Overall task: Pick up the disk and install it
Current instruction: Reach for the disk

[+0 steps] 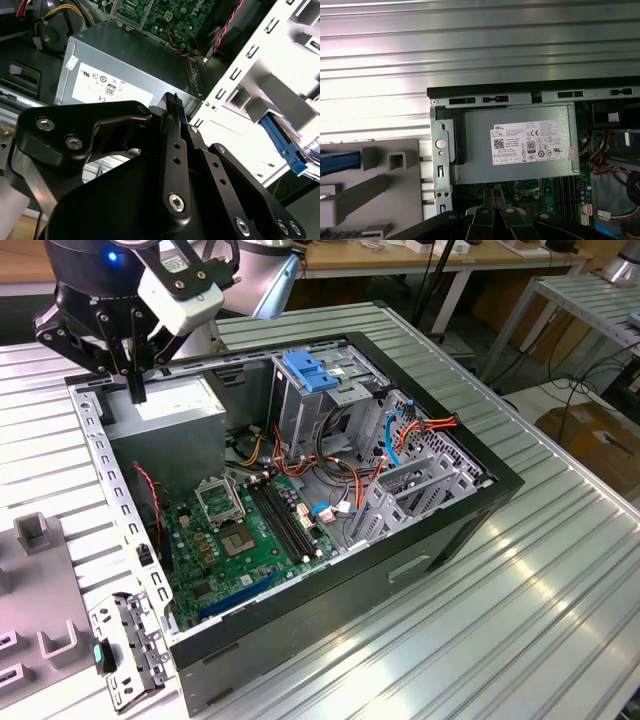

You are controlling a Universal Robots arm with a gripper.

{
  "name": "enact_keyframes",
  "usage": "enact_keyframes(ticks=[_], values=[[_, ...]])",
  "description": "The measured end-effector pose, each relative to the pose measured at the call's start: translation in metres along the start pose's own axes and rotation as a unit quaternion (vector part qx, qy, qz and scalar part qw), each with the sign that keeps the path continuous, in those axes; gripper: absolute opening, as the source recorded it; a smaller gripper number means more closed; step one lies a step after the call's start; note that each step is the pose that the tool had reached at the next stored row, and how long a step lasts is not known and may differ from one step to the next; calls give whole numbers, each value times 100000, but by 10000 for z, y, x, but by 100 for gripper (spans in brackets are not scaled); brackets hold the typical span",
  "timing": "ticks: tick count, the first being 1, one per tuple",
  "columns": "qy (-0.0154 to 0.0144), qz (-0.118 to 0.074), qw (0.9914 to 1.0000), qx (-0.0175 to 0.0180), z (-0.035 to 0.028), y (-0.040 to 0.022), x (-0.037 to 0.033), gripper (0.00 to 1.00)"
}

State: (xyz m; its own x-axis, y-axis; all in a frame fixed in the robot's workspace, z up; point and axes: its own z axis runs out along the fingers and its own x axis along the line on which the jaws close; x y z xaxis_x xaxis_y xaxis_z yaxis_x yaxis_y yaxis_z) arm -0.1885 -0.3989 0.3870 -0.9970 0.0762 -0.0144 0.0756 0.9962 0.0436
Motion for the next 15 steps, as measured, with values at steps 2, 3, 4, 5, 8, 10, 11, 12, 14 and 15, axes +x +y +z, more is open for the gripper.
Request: enact_keyframes(ticks=[2,3,4,5,8,10,11,12,14,15], values=[[-1,-1,100000,0,0,-2,22,11],[-5,0,100000,-4,0,-3,35,11],[-2,-1,100000,0,0,-3,43,11],[0,-2,100000,-2,0,-4,52,11],[-5,-3,100000,-3,0,-6,76,11],[-3,-4,100000,-1,0,-7,97,11],[-4,-2,100000,-3,0,-8,104,11],[-2,-4,100000,0,0,-9,112,11],[0,-1,100000,1,-1,-10,128,11],[-1,0,100000,-1,-1,-10,137,11]])
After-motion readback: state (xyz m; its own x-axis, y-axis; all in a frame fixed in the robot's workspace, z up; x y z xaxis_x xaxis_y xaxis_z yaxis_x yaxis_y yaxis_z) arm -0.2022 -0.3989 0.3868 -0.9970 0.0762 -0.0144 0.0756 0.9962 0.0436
